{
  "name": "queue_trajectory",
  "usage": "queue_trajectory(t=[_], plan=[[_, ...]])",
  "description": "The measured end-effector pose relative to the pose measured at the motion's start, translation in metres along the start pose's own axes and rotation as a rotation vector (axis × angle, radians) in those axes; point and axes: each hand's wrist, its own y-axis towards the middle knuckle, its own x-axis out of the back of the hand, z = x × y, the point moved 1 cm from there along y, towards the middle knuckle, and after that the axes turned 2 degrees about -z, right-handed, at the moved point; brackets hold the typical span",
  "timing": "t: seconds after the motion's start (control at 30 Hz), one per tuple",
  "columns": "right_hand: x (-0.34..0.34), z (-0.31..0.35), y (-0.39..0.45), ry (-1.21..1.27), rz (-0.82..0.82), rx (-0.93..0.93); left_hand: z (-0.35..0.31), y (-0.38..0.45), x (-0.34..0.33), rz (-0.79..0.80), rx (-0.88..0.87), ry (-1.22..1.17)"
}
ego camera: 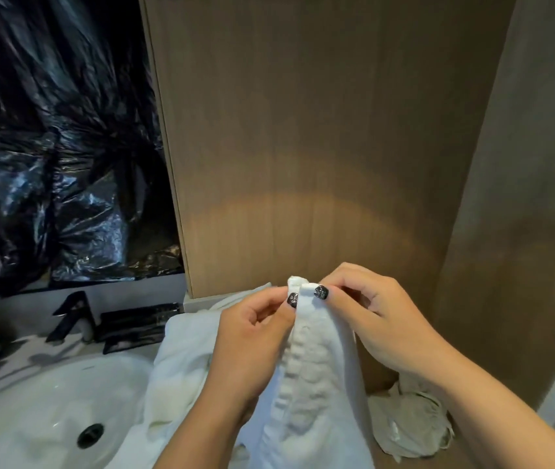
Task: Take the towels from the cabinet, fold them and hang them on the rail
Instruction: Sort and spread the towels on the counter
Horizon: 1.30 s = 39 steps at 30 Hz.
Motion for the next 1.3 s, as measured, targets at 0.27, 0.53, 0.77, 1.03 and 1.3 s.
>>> queue_trajectory(t=[0.27, 0.53, 0.77, 1.03, 1.3], plan=[[-0.026, 0.027, 0.017, 0.204, -0.159, 0.08, -0.022, -0.011, 0.025, -0.019, -0.124, 0.017], [-0.038, 0.026, 0.018, 0.29, -0.201, 0.093, -0.024, -0.015, 0.029, 0.006, -0.31, 0.154], [-0.029, 0.016, 0.011, 0.244, -0.145, -0.002, -0.016, -0.011, 0.012, -0.076, -0.421, 0.323], [0.012, 0.012, 0.003, 0.098, -0.082, -0.057, -0.003, -0.001, -0.015, -0.065, -0.408, 0.155], [0.043, 0.013, 0.009, -0.083, -0.275, -0.04, 0.013, 0.004, -0.042, -0.018, -0.464, 0.32]])
